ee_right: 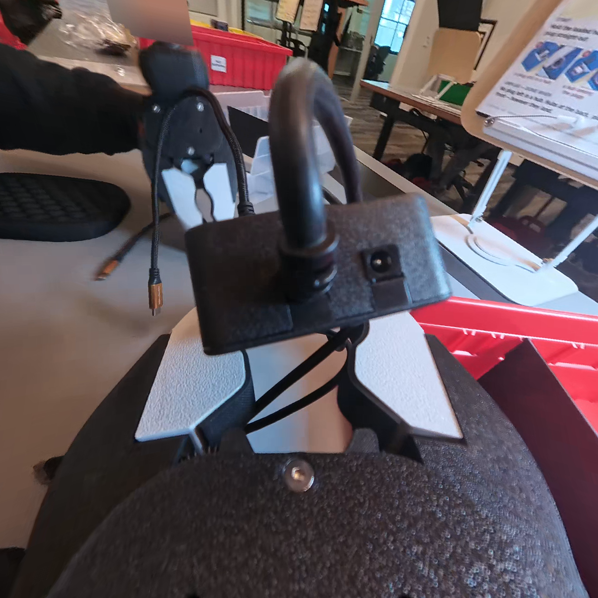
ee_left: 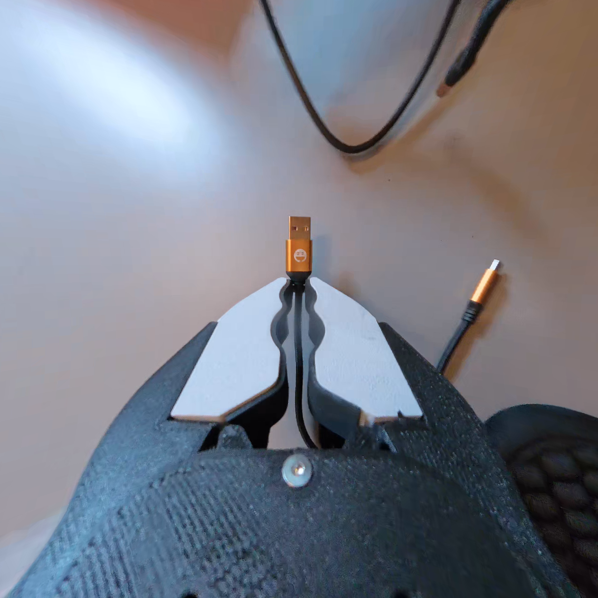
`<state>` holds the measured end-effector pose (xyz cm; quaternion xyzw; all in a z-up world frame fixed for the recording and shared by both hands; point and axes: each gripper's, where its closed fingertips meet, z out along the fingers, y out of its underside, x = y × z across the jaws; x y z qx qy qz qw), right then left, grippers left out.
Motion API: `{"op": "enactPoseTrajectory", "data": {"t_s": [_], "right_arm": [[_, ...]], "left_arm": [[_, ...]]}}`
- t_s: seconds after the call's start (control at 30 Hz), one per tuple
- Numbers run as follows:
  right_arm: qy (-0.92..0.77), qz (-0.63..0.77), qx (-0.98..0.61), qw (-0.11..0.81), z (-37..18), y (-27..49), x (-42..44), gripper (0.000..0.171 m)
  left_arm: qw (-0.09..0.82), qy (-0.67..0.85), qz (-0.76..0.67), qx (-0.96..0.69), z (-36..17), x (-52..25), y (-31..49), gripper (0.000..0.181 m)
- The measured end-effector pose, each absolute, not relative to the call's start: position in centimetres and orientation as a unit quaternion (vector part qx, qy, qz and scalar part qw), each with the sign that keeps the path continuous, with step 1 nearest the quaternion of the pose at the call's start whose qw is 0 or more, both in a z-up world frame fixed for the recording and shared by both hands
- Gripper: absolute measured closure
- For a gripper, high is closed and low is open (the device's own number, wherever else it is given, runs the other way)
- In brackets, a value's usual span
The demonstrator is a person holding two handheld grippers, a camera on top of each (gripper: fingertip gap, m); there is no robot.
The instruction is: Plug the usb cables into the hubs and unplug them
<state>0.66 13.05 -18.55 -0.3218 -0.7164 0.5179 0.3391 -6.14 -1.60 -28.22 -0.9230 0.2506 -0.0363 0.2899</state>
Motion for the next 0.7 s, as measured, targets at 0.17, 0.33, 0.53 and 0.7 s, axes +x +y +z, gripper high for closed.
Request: {"op": "enactPoseTrajectory", "data": {"t_s": [0.17,0.33,0.53,0.7], "right_arm": [[-0.720,0.520,-0.315,0.333,-18.6,12.6,0.7,0.108],[-0.737,0.489,-0.320,0.340,-19.2,12.0,0.3,0.108],[-0.775,0.392,-0.331,0.370,-20.4,11.2,-0.8,0.108],[-0.807,0.342,-0.300,0.377,-20.6,9.0,-0.8,0.108]], "left_arm": [[0.360,0.157,-0.048,-0.918,-22.0,-7.6,-3.5,0.174],[0.399,0.141,-0.086,-0.902,-15.2,-5.5,-4.9,0.174],[0.348,0.156,-0.138,-0.914,-12.9,-1.1,-4.0,0.174],[0.249,0.184,-0.122,-0.943,-15.7,0.9,-1.0,0.174]]}}
